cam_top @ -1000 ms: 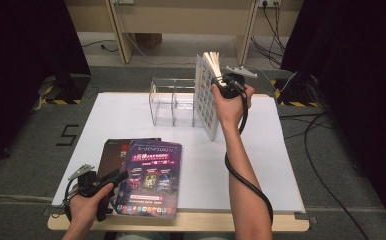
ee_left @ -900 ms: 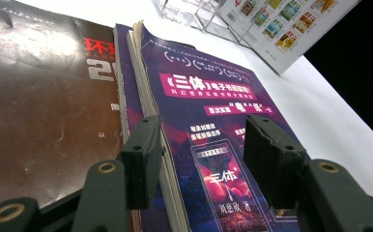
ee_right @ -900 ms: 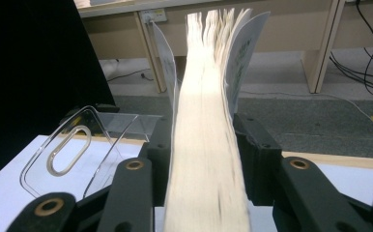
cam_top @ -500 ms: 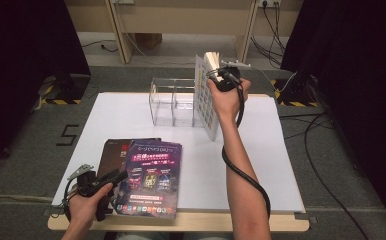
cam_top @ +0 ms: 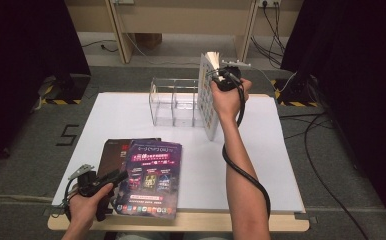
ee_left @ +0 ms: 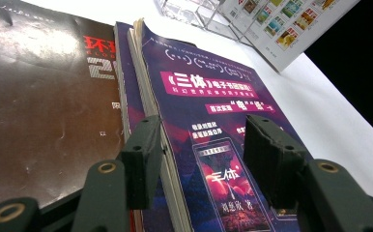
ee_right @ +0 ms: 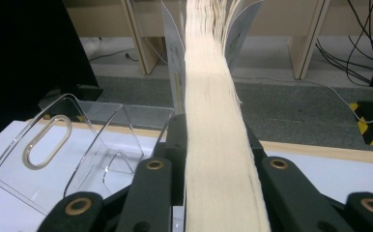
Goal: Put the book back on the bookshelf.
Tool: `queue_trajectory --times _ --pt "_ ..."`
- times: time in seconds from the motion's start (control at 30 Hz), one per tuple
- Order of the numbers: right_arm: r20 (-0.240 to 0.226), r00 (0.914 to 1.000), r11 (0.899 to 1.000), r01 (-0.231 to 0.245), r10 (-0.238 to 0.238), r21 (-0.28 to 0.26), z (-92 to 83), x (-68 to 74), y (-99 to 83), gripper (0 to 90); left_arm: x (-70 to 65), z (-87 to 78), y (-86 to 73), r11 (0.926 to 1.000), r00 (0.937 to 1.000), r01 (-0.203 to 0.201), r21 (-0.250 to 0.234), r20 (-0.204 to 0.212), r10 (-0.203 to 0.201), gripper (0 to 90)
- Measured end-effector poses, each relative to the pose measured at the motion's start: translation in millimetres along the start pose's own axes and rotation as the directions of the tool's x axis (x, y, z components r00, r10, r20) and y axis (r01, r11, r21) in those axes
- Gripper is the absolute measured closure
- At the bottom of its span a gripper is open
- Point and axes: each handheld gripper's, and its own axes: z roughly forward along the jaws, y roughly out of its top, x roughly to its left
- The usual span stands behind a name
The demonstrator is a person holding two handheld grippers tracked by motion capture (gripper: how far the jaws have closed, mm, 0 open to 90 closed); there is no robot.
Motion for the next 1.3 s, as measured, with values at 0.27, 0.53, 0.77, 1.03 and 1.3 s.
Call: queue_trajectory --times 0.27,0.53,0.77,1.03,1.3 --pt "0.016 0.9998 0.998 -0.007 0.008 -0.065 0.0 1.4 -0.3 74.6 0.9 -0.2 0.3 1.0 1.0 0.002 -0.002 -0.002 -0.002 48.0" --pt "0.024 0.9995 0.997 -0.02 0.022 -0.071 3.2 1.4 0.2 74.6 0.9 -1.0 0.9 1.0 1.0 0.003 -0.005 -0.002 -0.003 48.0" --pt "0.027 0.9991 0.998 -0.03 0.032 -0.055 8.7 1.8 -0.5 74.6 1.0 -1.5 1.1 1.0 1.0 0.002 -0.007 -0.003 -0.002 48.0" --pt "0.036 0.9988 0.999 -0.031 0.032 -0.037 11.2 0.4 1.0 74.0 0.8 -1.6 1.1 1.0 1.0 -0.001 -0.006 -0.003 0.001 48.0" --pt "0.043 0.9987 0.998 -0.023 0.026 -0.063 7.9 0.3 1.5 68.0 0.2 -2.1 1.0 1.0 1.0 -0.002 -0.008 -0.002 0.002 48.0"
